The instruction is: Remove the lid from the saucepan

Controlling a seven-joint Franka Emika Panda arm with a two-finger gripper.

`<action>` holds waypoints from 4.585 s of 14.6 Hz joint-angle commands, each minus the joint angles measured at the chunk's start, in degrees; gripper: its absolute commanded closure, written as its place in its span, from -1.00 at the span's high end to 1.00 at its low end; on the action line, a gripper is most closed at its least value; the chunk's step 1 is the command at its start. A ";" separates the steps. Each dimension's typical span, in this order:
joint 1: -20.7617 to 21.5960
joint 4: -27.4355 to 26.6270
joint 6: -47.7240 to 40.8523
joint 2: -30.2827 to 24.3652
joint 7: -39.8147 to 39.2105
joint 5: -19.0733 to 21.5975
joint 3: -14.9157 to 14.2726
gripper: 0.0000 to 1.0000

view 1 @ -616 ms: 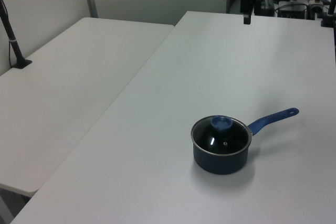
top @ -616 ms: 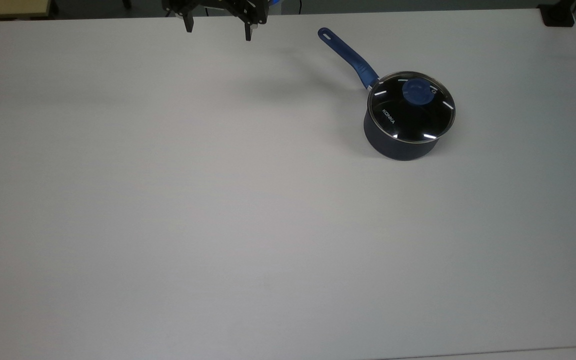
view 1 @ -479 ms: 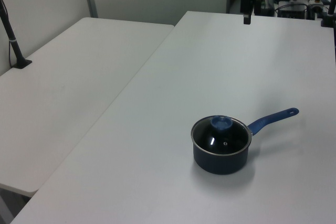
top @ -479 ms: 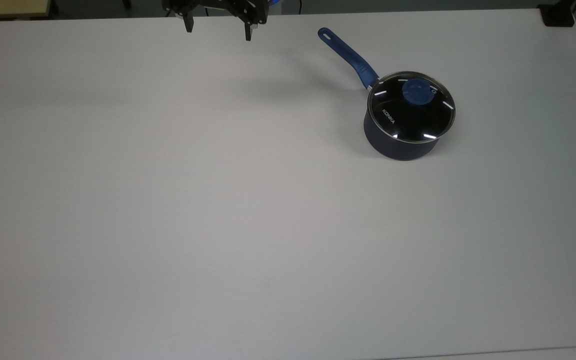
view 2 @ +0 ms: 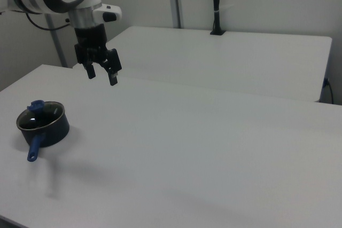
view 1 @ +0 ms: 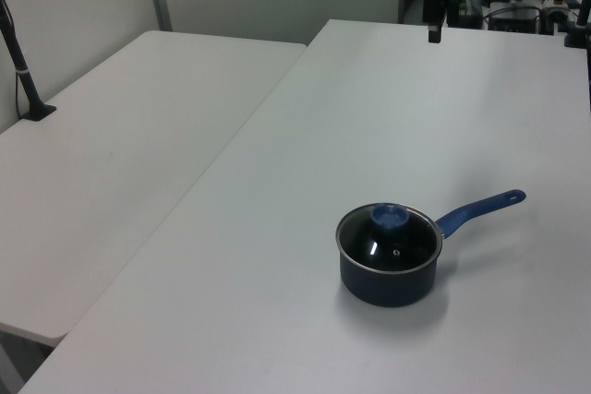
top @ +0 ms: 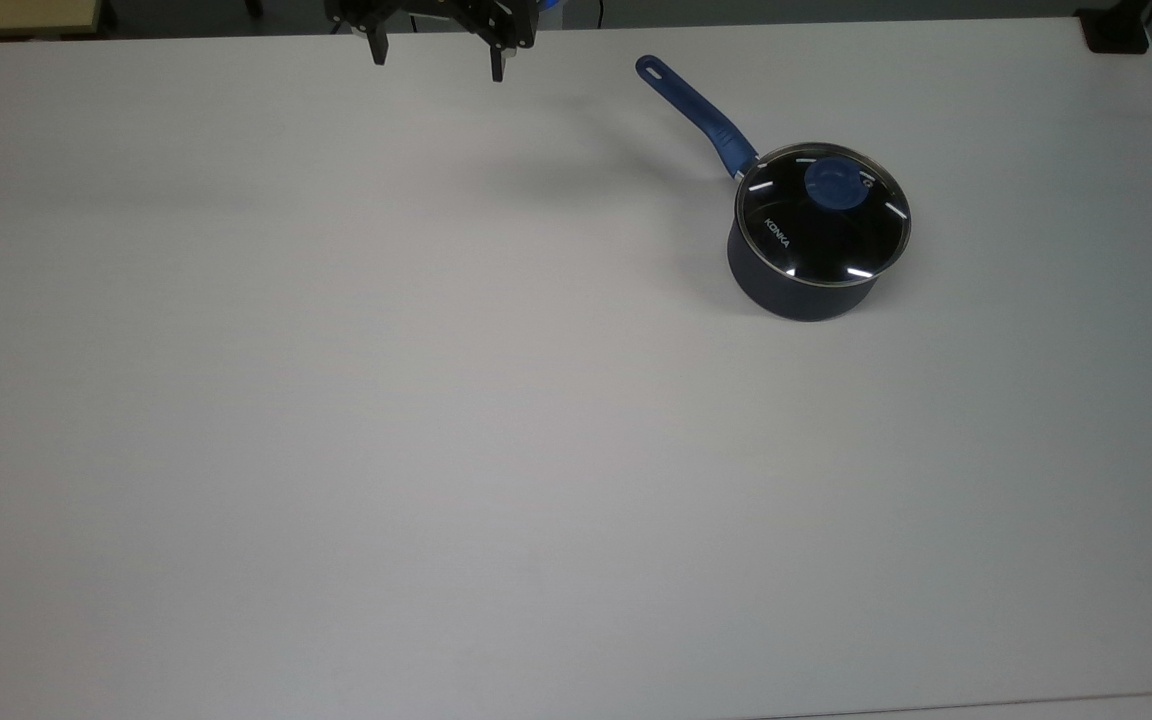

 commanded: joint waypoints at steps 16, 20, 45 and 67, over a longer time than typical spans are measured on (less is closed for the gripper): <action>29.41 0.17 14.99 13.24 6.32 4.17 1.19 1.00; 30.30 1.65 16.16 16.85 7.04 4.08 1.19 1.00; 31.36 0.88 16.88 18.71 6.43 3.02 1.10 0.04; 2.45 -6.76 15.62 15.98 -12.83 -0.67 0.31 0.04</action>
